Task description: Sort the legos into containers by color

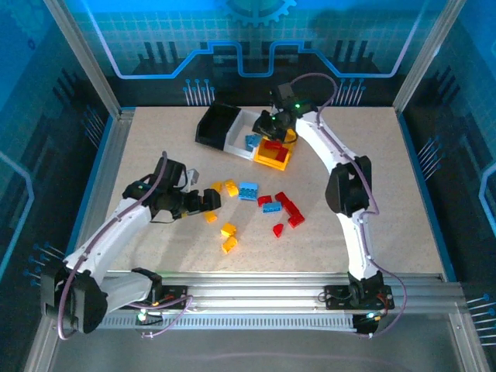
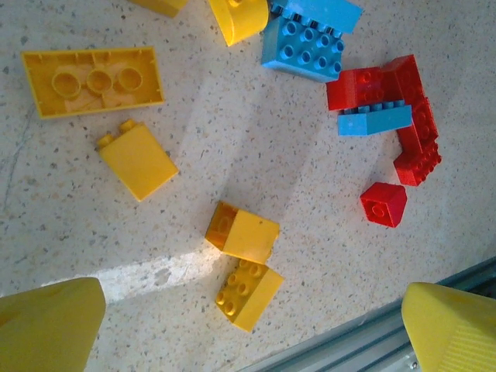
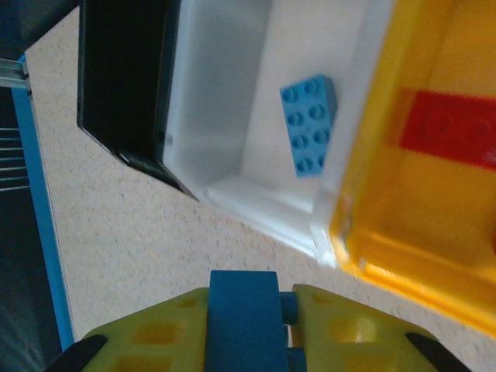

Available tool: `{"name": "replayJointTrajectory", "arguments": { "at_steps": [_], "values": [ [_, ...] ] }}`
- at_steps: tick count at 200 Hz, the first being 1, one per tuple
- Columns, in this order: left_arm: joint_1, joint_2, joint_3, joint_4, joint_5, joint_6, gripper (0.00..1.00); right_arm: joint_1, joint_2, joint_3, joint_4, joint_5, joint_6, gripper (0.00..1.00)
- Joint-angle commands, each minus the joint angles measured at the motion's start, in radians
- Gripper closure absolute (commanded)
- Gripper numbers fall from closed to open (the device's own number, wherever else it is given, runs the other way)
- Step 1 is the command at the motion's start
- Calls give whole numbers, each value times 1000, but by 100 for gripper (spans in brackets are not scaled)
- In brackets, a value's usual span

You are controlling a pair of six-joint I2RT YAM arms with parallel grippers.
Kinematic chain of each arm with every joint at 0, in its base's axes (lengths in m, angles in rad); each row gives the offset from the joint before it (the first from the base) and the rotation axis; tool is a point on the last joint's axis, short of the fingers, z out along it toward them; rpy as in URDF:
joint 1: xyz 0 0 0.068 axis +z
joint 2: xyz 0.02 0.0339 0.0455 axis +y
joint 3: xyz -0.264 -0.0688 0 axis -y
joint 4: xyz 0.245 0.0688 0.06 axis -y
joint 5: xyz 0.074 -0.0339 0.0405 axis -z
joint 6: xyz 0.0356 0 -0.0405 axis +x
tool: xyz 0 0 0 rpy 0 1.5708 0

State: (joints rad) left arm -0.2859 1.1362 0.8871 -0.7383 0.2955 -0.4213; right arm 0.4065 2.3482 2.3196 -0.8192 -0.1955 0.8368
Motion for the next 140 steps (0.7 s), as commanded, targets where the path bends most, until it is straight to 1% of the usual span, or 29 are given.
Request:
{"name": "replayJointTrajectory", "arguments": {
  "at_steps": [1, 25, 44, 91, 121, 140],
  "values": [
    [5, -42, -12, -62, 3, -30, 1, -8, 118, 147, -23, -20, -12, 71],
    [6, -63, -19, -76, 2, -54, 1, -11, 207, 259, 8, -16, 5, 71],
    [5, -86, -26, -89, -8, -63, 1, -17, 257, 314, 43, -22, 32, 70],
    [5, -143, -67, -107, -30, -94, 1, -26, 307, 350, 97, -19, 77, 67],
    [5, -152, -79, -100, -31, -107, 1, -28, 316, 350, 92, -27, 75, 58],
    [5, -147, -83, -87, -31, -112, 1, -29, 316, 350, 88, -34, 74, 49]
  ]
}}
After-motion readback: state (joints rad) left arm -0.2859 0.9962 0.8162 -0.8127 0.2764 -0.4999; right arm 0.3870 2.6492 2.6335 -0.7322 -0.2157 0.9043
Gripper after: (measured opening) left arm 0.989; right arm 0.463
